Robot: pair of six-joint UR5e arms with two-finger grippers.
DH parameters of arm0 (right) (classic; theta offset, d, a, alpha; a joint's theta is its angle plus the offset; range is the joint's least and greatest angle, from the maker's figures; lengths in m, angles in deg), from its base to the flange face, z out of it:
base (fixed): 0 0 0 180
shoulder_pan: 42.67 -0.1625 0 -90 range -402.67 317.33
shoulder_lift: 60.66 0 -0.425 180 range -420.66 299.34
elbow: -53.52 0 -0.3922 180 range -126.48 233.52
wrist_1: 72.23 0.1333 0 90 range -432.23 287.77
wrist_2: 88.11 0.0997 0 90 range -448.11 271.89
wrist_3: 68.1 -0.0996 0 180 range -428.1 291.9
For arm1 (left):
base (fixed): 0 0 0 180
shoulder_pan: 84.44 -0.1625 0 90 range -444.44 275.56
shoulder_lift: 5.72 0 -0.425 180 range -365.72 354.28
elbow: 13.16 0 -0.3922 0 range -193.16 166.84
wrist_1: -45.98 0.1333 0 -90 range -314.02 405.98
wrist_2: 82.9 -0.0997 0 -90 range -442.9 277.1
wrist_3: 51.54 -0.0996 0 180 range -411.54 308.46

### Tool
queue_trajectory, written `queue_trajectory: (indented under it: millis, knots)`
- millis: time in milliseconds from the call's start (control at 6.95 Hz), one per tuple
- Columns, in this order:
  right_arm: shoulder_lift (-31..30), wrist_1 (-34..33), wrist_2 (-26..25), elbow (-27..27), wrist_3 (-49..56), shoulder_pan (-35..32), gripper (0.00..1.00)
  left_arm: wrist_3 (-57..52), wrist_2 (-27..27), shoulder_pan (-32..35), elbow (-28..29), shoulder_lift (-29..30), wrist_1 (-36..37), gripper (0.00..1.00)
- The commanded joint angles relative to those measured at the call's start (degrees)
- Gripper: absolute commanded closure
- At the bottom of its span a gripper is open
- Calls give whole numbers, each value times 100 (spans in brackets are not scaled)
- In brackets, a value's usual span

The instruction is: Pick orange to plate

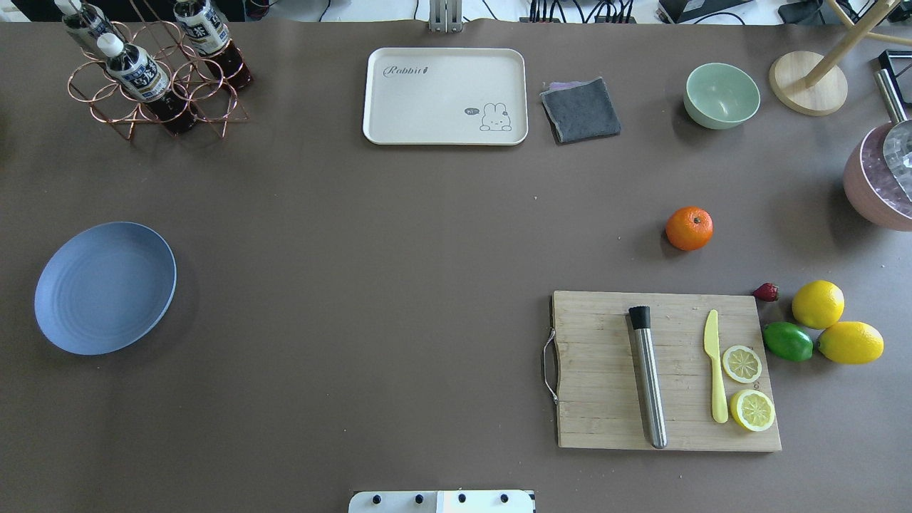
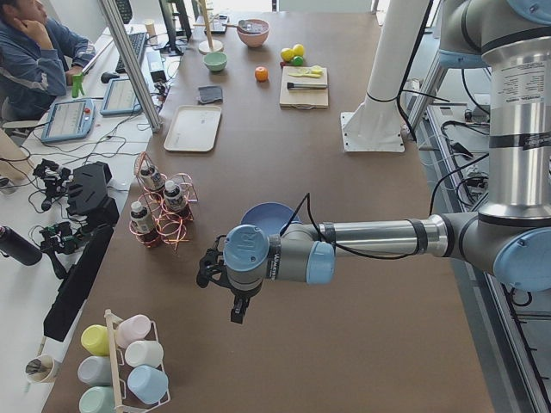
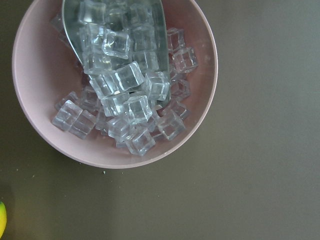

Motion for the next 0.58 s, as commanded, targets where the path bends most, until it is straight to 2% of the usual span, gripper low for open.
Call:
queue_trajectory:
  millis: [0, 432]
  knots:
    - [-2, 0, 6, -4, 0, 0, 0, -17, -8, 9, -96, -13, -26, 2]
    - [-2, 0, 6, -12, 0, 0, 0, -26, 35, 0, -123, -171, -44, 2]
